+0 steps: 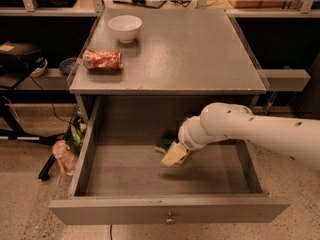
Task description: Pick sponge from top drawer and place on counter
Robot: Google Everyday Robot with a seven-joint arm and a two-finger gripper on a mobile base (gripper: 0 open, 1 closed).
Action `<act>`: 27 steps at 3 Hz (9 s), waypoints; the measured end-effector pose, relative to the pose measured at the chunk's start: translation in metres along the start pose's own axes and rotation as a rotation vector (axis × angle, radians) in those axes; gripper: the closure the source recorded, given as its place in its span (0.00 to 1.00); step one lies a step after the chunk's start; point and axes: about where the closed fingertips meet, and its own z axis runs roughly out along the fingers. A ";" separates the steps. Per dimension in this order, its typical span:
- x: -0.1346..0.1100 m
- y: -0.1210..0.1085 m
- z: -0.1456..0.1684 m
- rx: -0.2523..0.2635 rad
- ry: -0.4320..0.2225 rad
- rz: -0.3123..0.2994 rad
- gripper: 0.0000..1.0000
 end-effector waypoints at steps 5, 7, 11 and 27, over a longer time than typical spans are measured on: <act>0.020 0.003 0.026 -0.068 0.049 0.042 0.42; 0.020 0.003 0.026 -0.068 0.049 0.042 0.89; -0.023 -0.033 -0.013 -0.289 -0.187 -0.133 1.00; -0.161 -0.184 -0.118 0.064 -0.320 -0.319 0.38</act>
Offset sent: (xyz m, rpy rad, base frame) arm -0.0001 -0.0069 -0.0497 -0.0067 0.1499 -0.0158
